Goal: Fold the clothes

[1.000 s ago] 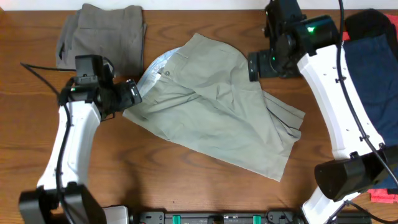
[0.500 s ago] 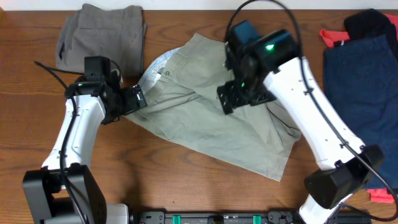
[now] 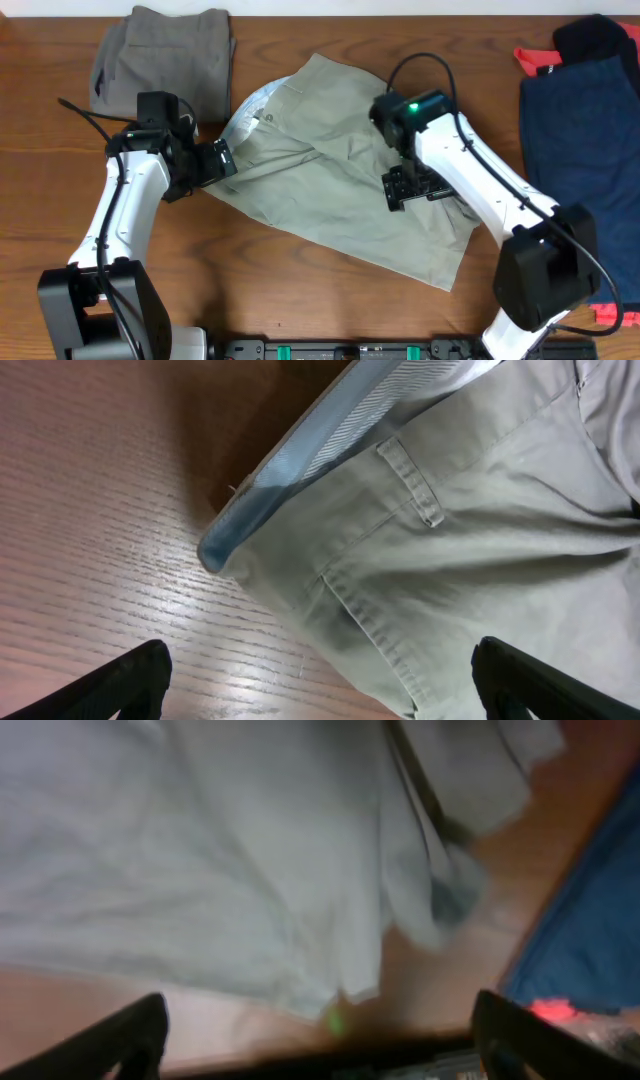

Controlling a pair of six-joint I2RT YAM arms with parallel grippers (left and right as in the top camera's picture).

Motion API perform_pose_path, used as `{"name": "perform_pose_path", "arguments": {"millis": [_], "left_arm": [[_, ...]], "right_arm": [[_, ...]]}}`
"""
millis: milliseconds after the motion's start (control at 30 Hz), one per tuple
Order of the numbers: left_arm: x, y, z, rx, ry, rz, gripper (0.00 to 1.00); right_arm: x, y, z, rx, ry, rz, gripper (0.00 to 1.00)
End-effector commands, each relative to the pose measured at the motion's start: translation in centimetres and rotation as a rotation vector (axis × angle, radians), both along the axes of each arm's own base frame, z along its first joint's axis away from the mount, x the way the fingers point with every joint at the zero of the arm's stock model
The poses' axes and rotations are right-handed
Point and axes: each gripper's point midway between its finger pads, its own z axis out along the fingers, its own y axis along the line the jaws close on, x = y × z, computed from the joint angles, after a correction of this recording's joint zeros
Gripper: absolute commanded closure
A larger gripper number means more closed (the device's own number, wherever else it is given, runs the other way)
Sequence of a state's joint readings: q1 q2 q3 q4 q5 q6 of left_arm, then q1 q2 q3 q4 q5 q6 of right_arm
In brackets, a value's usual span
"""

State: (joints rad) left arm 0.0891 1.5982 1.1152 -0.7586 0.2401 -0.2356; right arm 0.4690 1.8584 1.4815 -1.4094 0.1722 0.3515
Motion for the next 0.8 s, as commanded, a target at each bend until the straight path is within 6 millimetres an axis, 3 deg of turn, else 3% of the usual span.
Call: {"name": "perform_pose_path", "arguments": {"millis": [0, 133, 333, 567, 667, 767], "left_arm": [[0.3, 0.1, 0.2, 0.001, -0.006, -0.005, 0.04], [0.2, 0.1, 0.2, 0.001, -0.004, -0.005, 0.04], [0.3, 0.1, 0.2, 0.000, -0.005, -0.005, 0.04], [0.3, 0.1, 0.2, 0.000, -0.005, -0.005, 0.03], [0.3, 0.1, 0.2, 0.000, -0.005, -0.005, 0.03], [0.3, 0.1, 0.2, 0.000, -0.005, -0.005, 0.03]], "right_arm": [[-0.7, 0.0, -1.9, 0.087, 0.065, 0.030, 0.08], [-0.9, -1.6, -3.2, 0.086, 0.082, -0.010, 0.11], [-0.5, -2.9, -4.1, 0.097, 0.068, -0.061, 0.42], [-0.2, -2.8, -5.7, 0.114, 0.042, -0.065, 0.43], [-0.4, -2.9, -6.5, 0.114, 0.036, -0.075, 0.67], [0.0, -3.0, -6.6, 0.109, 0.014, -0.103, 0.76]]}}
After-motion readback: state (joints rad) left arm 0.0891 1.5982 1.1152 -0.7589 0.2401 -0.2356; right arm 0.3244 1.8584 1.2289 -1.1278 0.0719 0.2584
